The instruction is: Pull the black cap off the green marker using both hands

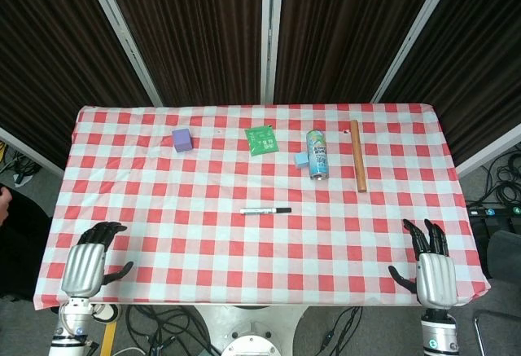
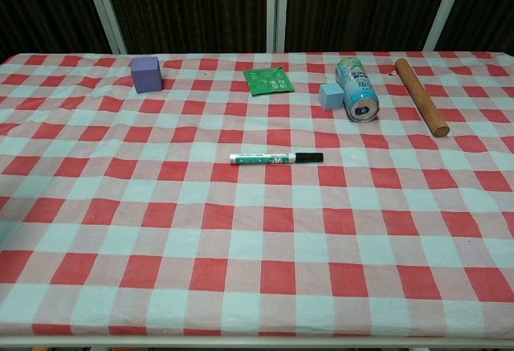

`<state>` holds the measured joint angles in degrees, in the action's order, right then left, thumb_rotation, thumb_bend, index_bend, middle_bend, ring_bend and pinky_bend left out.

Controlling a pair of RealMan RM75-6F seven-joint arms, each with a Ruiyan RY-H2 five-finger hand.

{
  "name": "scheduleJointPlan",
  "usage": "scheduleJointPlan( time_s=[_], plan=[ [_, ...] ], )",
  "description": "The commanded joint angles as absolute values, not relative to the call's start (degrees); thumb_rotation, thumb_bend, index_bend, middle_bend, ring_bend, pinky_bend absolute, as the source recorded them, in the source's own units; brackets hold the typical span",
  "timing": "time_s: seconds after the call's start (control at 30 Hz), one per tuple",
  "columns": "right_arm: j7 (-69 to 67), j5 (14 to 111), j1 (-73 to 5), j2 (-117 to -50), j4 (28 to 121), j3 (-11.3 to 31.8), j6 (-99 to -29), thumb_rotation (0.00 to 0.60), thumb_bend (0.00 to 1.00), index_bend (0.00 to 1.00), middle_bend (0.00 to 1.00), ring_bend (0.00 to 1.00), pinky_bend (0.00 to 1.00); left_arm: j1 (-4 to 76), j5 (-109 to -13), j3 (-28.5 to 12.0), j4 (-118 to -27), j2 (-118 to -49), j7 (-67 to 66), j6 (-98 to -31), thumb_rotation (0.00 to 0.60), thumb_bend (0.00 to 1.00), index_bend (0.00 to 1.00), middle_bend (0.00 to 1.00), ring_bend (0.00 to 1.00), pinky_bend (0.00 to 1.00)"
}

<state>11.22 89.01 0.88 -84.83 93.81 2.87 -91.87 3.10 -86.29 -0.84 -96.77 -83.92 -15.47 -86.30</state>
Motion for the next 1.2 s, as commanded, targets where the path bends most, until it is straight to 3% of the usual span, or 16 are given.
scheduleJointPlan(
  time_s=[0.03, 0.3, 0.67, 1.0, 1.2],
  plan=[
    [11.24, 88.94, 0.77, -84.86, 93.83, 2.9, -91.67, 0.6, 0.02, 0.13, 0.23, 0.0, 0.03, 3.13, -86.32, -0.81, -96.78, -83.89, -15.48, -86.27, 0.6, 0.16, 0.27, 0.25, 0.17, 0.26],
    [11.01, 88.5, 0.34, -84.79, 94.22, 3.19, -90.92, 0.6, 0.02, 0.13, 0.23, 0.0, 0.03, 4.43, -86.16, -1.49, -98.31, -83.09, -16.37, -84.78, 0.6, 0.16, 0.28, 0.25, 0.17, 0.26],
    [12.84, 87.73, -1.71, -81.53, 98.46, 6.08, -89.84, 0.6, 0.02, 0.13, 0.23, 0.0, 0.03, 12.71, -80.52, -6.98, -101.21, -82.33, -22.84, -74.58, 0.6, 0.16, 0.28, 0.26, 0.17, 0.26],
    [15.64, 85.02, -4.44, -83.31, 98.36, 6.83, -85.58, 0.6, 0.02, 0.13, 0.21, 0.0, 0.03, 27.66, -60.58, -18.32, -102.46, -87.9, -36.75, -61.99, 0.6, 0.16, 0.31, 0.28, 0.2, 0.3],
    [17.17, 83.67, -5.77, -83.5, 98.81, 7.97, -84.52, 0.6, 0.02, 0.13, 0.21, 0.0, 0.03, 36.76, -49.18, -21.61, -98.22, -93.56, -43.07, -59.37, 0.6, 0.19, 0.32, 0.32, 0.26, 0.38]
  ],
)
